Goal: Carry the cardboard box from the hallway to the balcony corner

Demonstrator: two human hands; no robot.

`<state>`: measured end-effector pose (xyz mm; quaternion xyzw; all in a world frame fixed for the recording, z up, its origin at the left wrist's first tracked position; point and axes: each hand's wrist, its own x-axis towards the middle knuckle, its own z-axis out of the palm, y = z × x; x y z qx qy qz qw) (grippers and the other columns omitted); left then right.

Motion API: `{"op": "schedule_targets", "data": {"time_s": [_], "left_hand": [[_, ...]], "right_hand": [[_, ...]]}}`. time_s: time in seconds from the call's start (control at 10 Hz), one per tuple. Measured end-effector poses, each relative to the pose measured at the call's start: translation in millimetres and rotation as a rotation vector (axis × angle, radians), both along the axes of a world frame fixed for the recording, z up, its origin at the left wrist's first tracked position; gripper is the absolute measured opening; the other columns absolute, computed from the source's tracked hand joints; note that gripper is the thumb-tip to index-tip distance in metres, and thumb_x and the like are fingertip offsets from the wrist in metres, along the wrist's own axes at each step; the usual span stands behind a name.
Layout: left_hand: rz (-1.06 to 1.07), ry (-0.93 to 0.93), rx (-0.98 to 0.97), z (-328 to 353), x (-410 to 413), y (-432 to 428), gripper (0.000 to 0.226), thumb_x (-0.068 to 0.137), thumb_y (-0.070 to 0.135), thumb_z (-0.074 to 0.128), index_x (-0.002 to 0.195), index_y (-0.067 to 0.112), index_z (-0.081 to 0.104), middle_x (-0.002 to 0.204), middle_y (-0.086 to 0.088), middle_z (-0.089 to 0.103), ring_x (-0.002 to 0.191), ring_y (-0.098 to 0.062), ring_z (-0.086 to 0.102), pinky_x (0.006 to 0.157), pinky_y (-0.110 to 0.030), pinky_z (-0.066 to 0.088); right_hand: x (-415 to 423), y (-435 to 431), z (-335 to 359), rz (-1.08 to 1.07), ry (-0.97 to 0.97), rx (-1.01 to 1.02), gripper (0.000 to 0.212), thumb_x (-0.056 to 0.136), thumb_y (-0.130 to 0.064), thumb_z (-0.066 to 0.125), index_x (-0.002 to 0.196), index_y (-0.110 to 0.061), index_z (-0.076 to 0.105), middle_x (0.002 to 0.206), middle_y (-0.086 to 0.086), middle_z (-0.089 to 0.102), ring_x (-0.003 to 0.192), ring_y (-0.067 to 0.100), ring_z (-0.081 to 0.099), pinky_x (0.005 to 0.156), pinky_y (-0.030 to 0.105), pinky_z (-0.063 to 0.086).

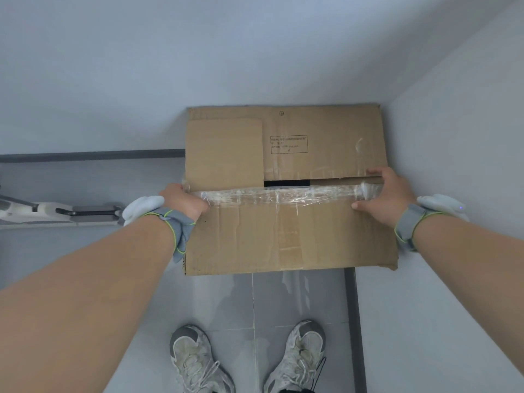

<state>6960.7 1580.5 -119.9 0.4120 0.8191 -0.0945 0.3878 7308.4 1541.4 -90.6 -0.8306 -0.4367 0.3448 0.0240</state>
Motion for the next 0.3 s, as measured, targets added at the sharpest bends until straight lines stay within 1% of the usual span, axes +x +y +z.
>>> {"op": "schedule_targets", "data": {"time_s": [0.1,0.2,0.3], "left_hand": [[0.009,0.015,0.022,2,2,-5,0.02,0.074,0.016,0.072,0.088,0.007,0.06,0.086,-0.013,0.062,0.09,-0.035,0.064,0.081,-0.038,0.051],[-0.009,0.039,0.046,5,4,-6,0.019,0.077,0.018,0.071,0.085,0.007,0.059,0.083,-0.013,0.062,0.093,-0.034,0.063,0.081,-0.037,0.049],[-0.02,0.037,0.023,15,8,-7,0.049,0.082,0.017,0.069,0.123,0.008,0.044,0.104,-0.017,0.058,0.108,-0.033,0.054,0.091,-0.035,0.042]], "right_hand": [[-2,-1,3,0.007,-0.009,-0.029,0.079,0.068,-0.019,0.083,0.135,-0.024,0.042,0.138,0.017,0.04,0.119,0.035,0.049,0.096,0.031,0.038],[-1,3,9,0.057,-0.015,-0.078,0.08,0.07,-0.021,0.08,0.139,-0.022,0.038,0.139,0.018,0.043,0.122,0.036,0.047,0.098,0.034,0.038],[-6,7,24,0.116,-0.036,-0.16,0.08,0.074,-0.021,0.077,0.142,-0.02,0.036,0.142,0.019,0.04,0.124,0.037,0.046,0.099,0.036,0.04]]}}
